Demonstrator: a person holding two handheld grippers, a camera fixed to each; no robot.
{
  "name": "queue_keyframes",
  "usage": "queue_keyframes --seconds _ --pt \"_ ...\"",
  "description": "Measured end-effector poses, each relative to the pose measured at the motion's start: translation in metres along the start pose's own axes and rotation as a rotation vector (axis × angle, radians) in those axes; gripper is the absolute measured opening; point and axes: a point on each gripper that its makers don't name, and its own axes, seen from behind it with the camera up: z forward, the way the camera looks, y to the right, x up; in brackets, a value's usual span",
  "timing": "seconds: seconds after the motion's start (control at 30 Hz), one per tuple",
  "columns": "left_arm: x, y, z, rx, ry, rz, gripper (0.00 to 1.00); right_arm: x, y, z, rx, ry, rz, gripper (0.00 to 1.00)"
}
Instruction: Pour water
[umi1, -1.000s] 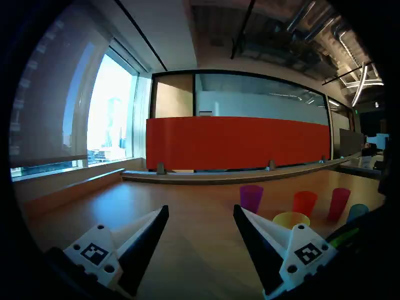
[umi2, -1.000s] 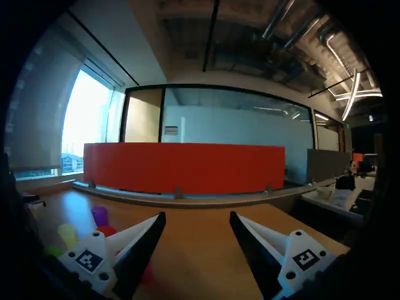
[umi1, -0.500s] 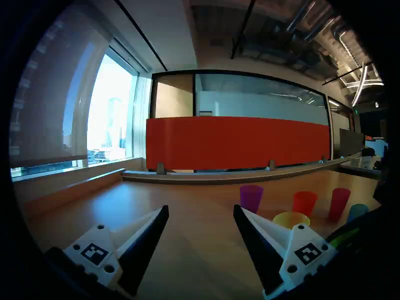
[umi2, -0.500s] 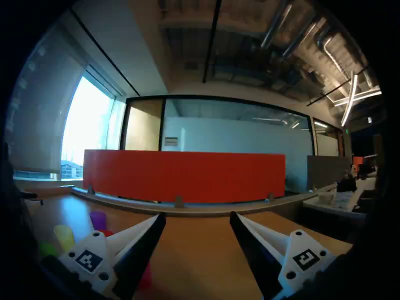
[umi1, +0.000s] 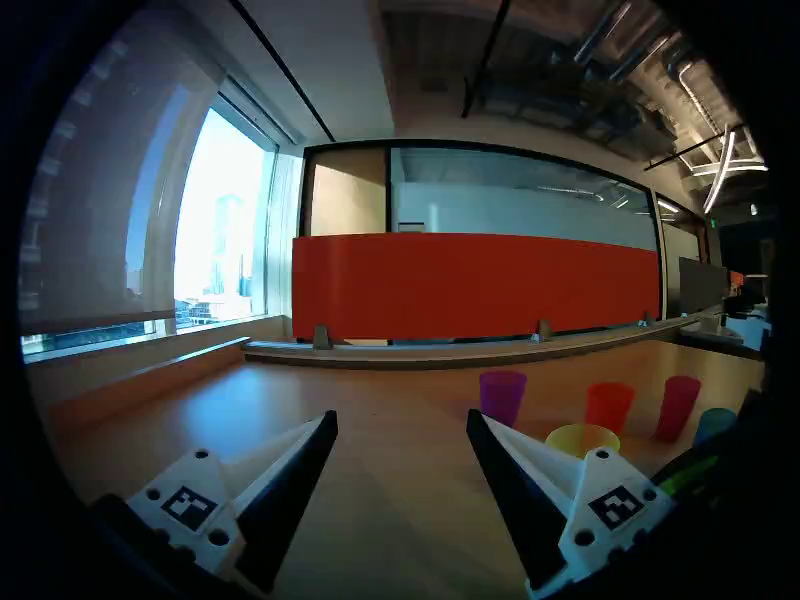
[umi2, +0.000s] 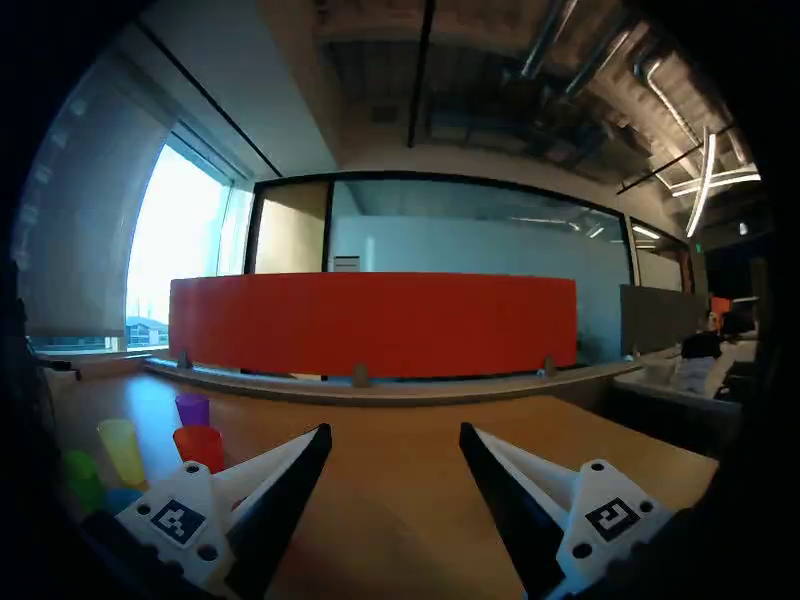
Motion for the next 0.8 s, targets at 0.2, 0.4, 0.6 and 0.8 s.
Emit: queue_keyframes --seconds 0.2,0.4,0.6,0.8 --pt "0.0 0.0 0.0 0.0 0.0 0.0 0.96 -0.007 0.004 0.003 0.003 -0.003 0.015 0.99" --pt "0.0 0.0 0.0 0.0 0.0 0.0 0.96 -0.014 0.006 0.004 0.001 -0.016 0.003 0.99" --pt "0.0 0.0 0.0 0.0 0.0 0.0 0.96 -0.019 0.008 0.006 -0.007 -0.037 0.003 0.99" --pt "0.0 0.0 0.0 0.0 0.0 0.0 0.96 -0.026 0.006 0.007 -0.005 -0.064 0.0 0.99"
